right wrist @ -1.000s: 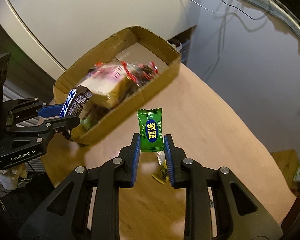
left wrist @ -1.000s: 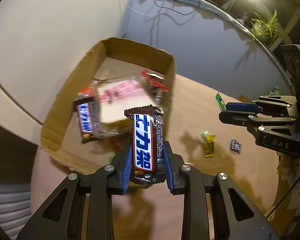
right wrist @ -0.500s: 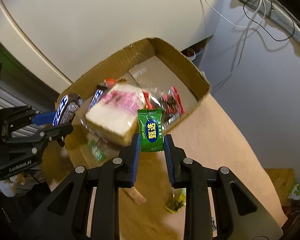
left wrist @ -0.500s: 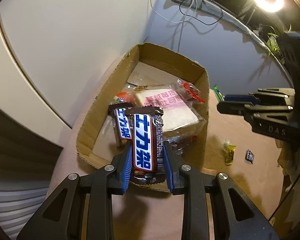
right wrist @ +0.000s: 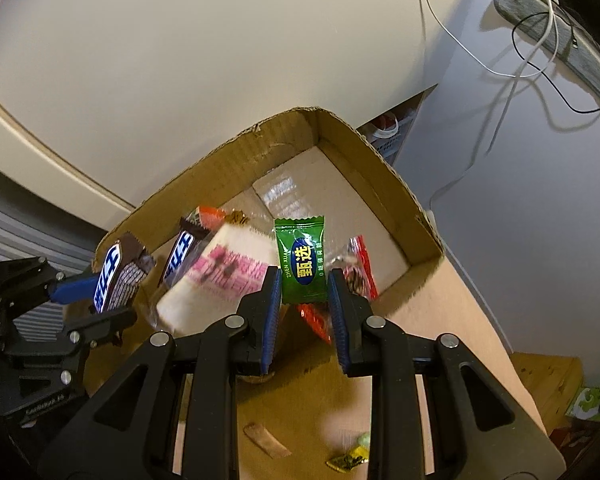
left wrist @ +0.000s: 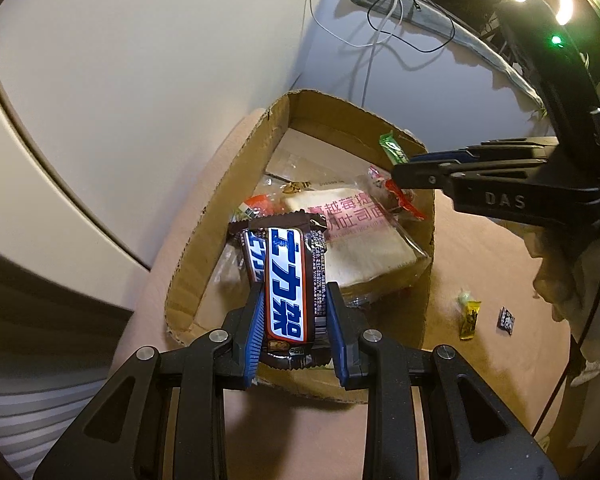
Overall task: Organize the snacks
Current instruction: 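Carry both candies over the box and open both tools to drop them, then move left tool to the yellow candy while right tool approaches the black-white wrapped candy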
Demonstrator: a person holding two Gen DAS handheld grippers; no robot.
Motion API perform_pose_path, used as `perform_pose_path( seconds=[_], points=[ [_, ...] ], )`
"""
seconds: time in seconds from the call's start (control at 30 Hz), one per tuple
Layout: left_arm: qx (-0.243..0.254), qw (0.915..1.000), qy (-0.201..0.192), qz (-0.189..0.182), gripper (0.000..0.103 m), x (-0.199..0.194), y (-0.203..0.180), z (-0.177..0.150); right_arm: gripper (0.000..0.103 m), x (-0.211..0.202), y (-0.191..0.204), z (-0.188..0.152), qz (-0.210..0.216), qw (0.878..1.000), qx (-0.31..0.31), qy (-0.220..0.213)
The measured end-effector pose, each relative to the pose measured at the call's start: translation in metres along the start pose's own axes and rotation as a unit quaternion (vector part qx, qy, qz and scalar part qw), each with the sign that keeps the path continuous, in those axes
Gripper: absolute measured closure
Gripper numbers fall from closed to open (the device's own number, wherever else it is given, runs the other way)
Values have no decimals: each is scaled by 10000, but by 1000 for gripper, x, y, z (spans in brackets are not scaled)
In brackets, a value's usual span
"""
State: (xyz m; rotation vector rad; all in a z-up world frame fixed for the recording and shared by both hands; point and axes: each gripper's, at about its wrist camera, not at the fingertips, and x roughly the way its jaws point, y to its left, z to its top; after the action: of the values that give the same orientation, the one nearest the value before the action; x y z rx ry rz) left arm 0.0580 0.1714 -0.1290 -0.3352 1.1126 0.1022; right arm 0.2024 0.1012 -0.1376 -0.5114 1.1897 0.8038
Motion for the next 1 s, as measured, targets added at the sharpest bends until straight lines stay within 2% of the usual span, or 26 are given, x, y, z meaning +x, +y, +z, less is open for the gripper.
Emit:
perform_pose_path(
  seconds=[0.37,0.4,0.47,0.5,0.53,0.6,0.63,0.77,0.83,1.0],
  points=[
    [-1,10000,13,79,75,3,1,5,78,10,2,5,-5,10000,-10,41],
    [7,10000,13,93,73,3,0,5,76,11,2,5,-9,10000,1,43],
    [10,9999,-5,111,68,2,0,6,58,10,1,5,-36,10000,28,33],
    [16,9999,-18,112,63,2,0,6,43,9,1,4,-49,10000,43,-4],
    [24,9999,-34,123,55,1,-1,7,37,7,0,4,-54,10000,58,-48],
    [33,9998,-48,167,41,1,-2,7,37,5,-2,4,-47,9999,142,-81],
    [40,9998,-44,207,37,1,-3,8,37,4,-3,4,-37,9998,185,-86],
    [113,9995,-36,288,37,0,-7,6,35,0,-5,2,-58,9997,222,-95],
    [135,9995,-51,283,37,-2,-9,6,26,-3,-5,0,-85,9996,229,-139],
    [210,9994,-88,279,37,-6,-15,4,26,-14,-8,-4,-76,9993,298,-214]
  ],
)
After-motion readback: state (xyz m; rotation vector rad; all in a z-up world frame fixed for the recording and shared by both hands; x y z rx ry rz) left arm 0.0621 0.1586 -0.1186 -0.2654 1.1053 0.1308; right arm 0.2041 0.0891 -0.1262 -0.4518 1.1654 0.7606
